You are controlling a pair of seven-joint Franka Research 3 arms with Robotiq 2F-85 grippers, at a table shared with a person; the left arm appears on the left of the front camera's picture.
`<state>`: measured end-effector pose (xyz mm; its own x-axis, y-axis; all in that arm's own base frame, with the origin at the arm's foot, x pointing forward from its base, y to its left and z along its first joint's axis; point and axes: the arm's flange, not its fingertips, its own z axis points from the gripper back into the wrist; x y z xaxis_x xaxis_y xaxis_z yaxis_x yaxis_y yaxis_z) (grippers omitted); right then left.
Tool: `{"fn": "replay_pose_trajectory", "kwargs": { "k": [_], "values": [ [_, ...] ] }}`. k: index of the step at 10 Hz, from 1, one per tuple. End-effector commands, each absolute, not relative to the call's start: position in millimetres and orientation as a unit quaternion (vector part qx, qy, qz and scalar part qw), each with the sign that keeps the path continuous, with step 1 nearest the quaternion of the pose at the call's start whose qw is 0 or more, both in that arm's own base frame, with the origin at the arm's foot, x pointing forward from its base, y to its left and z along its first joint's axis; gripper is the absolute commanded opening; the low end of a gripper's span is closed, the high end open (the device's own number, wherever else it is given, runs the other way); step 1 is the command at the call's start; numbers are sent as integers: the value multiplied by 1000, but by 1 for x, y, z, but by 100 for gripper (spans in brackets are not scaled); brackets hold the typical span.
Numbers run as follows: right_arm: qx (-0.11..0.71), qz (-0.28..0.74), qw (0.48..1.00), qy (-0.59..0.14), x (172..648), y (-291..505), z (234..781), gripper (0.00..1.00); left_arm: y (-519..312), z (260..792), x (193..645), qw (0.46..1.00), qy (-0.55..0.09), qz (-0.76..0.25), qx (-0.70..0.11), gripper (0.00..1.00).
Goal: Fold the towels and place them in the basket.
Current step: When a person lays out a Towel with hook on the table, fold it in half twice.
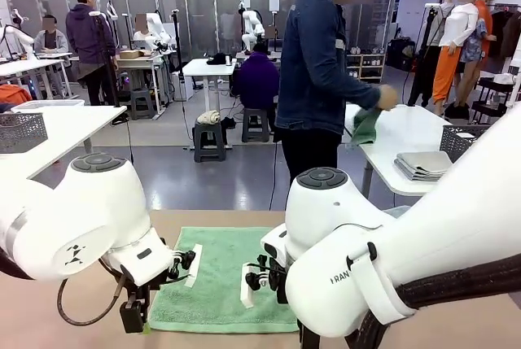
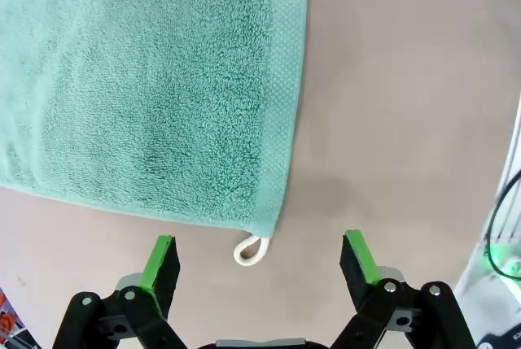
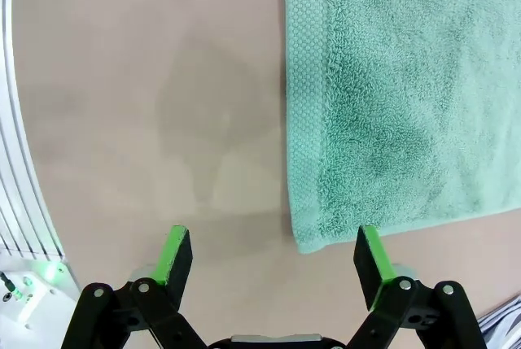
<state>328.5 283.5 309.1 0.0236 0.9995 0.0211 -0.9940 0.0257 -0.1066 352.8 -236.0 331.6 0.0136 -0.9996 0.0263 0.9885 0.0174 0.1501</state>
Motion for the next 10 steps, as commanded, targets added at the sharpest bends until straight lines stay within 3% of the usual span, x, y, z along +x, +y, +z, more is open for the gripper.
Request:
{"fn": "replay_pose_trajectory", "kwargs": {
  "k": [1,10],
  "values": [
    [-26,693,719,-48,333,280,309,100,-234,329,357,712,-62,-699,34,100],
    [-4,701,711,-54,357,269,291,100,-233,299,358,678,-67,-732,13,100]
  ]
}}
